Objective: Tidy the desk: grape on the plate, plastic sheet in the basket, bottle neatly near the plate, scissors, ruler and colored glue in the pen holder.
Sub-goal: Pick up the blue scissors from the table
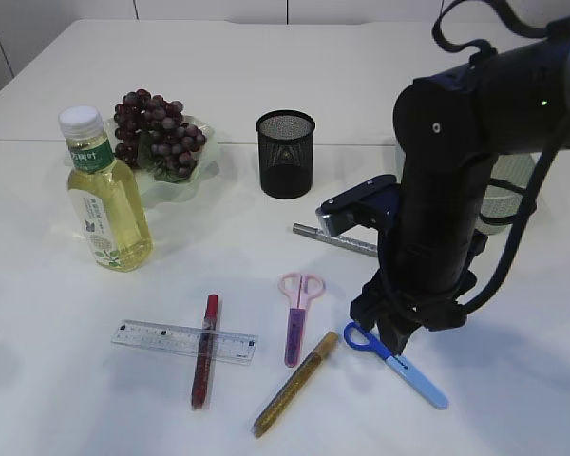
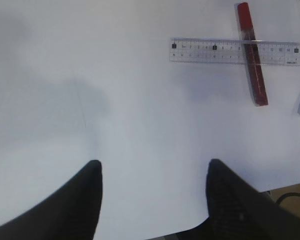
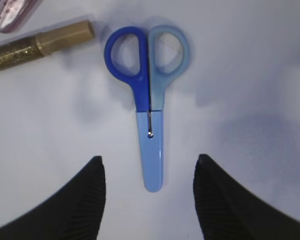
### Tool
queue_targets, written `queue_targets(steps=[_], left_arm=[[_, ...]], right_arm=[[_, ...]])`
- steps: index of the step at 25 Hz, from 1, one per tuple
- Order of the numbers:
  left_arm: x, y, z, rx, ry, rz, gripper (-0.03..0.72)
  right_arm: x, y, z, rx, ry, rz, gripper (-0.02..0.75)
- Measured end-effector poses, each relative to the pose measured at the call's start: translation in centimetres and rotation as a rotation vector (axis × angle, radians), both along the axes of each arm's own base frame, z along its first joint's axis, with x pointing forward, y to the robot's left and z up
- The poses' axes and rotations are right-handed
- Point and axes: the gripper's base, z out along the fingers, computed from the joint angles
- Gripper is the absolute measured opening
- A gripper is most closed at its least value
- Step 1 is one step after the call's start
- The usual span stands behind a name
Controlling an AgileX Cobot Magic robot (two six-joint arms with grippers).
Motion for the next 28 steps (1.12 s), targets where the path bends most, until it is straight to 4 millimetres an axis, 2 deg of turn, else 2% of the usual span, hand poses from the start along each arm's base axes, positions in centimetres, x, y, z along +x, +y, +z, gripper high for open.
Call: queue_targets(steps=[8,15,23,28], left_arm=[[0.0,0.0,0.0,-0.002,0.000,0.000,0.475],[0.0,0.0,0.0,-0.002,0.002,0.000,0.468],[0.0,0.0,0.0,-0.003,0.002,0.000,0.460],[0.0,0.0,0.0,-0.003,0.002,0.000,0.457]], right_arm=[[0.8,0.5,-2.6,-0.010,0.018,0.045,0.438],[1.3,0.9,-3.4,0.018,-0.006,0.036,0.438],[1.5,1.0,-5.4,0.003,0.030,0.034,0.438],[1.7,1.1,-5.7,0.010,0.019,0.032,0.438]])
